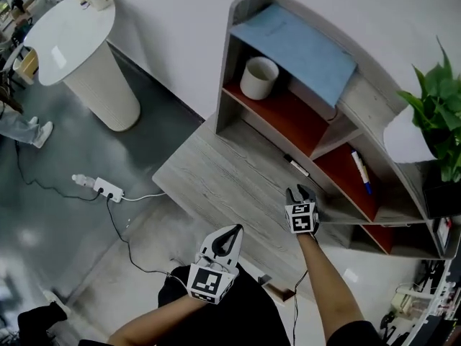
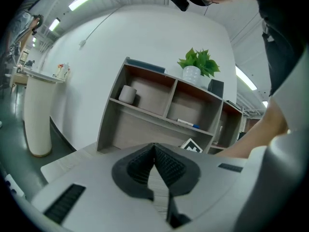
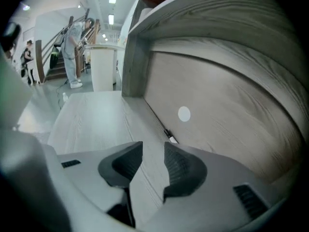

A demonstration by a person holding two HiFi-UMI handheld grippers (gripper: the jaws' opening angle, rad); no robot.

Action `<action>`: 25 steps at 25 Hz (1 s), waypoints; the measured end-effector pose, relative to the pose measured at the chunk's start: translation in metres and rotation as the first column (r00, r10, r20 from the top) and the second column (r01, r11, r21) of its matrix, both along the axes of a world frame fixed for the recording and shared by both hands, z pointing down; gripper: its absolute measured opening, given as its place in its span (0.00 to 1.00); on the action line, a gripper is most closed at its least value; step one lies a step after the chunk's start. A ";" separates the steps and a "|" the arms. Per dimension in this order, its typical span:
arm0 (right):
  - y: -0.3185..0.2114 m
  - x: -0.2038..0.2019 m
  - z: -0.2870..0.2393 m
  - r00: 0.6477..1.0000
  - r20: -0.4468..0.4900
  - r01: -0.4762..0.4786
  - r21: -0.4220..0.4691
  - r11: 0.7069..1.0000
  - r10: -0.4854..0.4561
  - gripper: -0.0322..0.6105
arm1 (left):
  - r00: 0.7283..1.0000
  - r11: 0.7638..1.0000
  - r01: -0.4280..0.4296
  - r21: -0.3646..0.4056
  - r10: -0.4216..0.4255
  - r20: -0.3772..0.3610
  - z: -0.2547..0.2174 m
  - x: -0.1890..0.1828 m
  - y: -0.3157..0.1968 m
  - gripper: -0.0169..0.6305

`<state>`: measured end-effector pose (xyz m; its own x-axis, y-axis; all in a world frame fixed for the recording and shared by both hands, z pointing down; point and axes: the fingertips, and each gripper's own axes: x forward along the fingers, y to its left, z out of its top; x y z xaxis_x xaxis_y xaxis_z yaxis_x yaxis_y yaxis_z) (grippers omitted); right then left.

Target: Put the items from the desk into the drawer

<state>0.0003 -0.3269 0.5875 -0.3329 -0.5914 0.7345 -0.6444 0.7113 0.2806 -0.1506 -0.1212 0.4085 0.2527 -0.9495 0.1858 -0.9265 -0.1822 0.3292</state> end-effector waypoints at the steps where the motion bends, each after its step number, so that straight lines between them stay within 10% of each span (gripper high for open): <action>1: -0.003 -0.004 0.010 0.998 -0.043 0.039 -0.009 0.999 -0.039 0.27 | 1.000 1.000 0.010 -0.002 -0.010 0.000 0.003 -0.004 0.000 0.03; 8: -0.030 0.005 0.065 0.920 -0.306 0.235 -0.076 0.969 -0.247 0.30 | 0.997 0.997 0.075 0.002 -0.075 -0.011 0.012 -0.016 -0.001 0.03; 25: -0.114 0.016 0.110 0.896 -0.366 0.240 -0.076 0.968 -0.251 0.33 | 0.993 0.994 0.080 -0.075 -0.086 -0.082 0.040 0.002 -0.027 0.03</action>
